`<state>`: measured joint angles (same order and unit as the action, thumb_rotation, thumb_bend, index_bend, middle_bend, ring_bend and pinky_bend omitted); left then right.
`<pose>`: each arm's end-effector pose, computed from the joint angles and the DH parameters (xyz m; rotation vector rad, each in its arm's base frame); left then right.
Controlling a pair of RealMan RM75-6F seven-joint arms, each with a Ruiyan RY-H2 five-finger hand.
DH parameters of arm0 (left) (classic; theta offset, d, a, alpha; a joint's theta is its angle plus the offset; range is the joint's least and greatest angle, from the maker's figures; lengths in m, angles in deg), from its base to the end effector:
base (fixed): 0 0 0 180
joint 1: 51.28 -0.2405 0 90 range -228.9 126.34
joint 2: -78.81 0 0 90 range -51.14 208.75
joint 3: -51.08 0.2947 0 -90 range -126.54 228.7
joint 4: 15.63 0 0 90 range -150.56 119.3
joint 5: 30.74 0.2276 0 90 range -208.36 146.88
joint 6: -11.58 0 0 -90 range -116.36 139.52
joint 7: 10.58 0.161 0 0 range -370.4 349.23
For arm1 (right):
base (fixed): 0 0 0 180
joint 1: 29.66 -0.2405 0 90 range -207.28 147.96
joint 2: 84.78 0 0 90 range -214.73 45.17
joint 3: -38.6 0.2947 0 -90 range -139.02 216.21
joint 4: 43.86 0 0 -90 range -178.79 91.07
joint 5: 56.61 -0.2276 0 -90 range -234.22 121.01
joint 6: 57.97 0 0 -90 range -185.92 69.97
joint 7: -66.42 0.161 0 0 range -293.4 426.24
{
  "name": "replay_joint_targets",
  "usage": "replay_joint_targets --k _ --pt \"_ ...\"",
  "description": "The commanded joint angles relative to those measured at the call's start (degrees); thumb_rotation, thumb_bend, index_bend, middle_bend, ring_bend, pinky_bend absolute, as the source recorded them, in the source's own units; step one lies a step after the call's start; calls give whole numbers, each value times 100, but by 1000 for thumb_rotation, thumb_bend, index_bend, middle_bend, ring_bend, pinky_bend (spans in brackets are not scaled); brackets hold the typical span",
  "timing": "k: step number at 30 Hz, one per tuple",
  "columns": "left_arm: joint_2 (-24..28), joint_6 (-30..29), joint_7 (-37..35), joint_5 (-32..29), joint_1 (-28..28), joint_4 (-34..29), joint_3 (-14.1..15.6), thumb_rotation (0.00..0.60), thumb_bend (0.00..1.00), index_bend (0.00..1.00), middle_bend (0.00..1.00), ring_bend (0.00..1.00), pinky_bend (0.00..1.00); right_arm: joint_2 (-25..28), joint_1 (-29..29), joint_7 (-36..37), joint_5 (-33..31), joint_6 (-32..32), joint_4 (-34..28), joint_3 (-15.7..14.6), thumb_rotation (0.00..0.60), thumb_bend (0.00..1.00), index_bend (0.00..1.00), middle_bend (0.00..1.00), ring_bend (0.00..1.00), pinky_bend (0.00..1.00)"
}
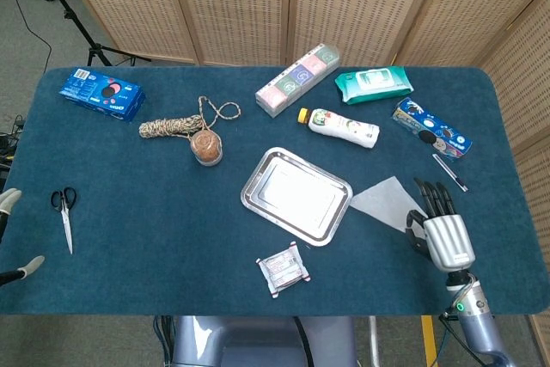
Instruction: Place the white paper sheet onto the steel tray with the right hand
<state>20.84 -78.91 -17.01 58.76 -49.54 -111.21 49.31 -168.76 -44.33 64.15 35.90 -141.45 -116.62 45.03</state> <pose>-0.3439 0.1784 0.1992 -1.3473 -0.9006 -0.9942 -0.3223 -0.2760 0.0620 1.5349 -0.7034 1.0672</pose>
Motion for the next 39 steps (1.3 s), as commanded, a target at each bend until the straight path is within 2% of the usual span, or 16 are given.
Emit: replay_joint_targets --k 1,11,14,17,24,31,36,39 --pt "23 0 -47 3 -2 -2 2 600 0 0 0 0 0 487 -489 -842 -193 213 -1093 634 600 619 737 24 0 0" --pt "75 37 -187 -46 8 5 -14 600 0 0 0 0 0 859 -1264 -2528 -1052 833 -2517 1540 600 622 744 32 0 0" --pt "74 93 -160 -65 32 1 -13 600 0 0 0 0 0 808 -1630 -3093 -1341 1037 -2764 1802 600 641 744 32 0 0" --pt "67 127 -133 -85 49 -1 -19 600 0 0 0 0 0 653 -1920 -3540 -1632 1135 -2832 1937 600 670 745 34 0 0" --pt "71 198 -115 -103 72 -24 -5 600 0 0 0 0 0 60 -2656 -4485 -2444 1265 -2298 2200 600 672 748 43 0 0" --pt "78 235 -151 -156 80 -20 -14 600 0 0 0 0 0 -685 -3308 -5237 -3218 838 -1909 2475 600 672 748 43 0 0" --pt "89 325 -187 -213 112 5 -18 600 0 0 0 0 0 -1144 -3659 -5439 -3350 589 -1567 2493 600 672 748 43 0 0" --pt "111 350 -272 -283 117 32 -45 600 0 0 0 0 0 -1412 -3894 -5476 -3316 563 -1289 2405 600 672 748 43 0 0"
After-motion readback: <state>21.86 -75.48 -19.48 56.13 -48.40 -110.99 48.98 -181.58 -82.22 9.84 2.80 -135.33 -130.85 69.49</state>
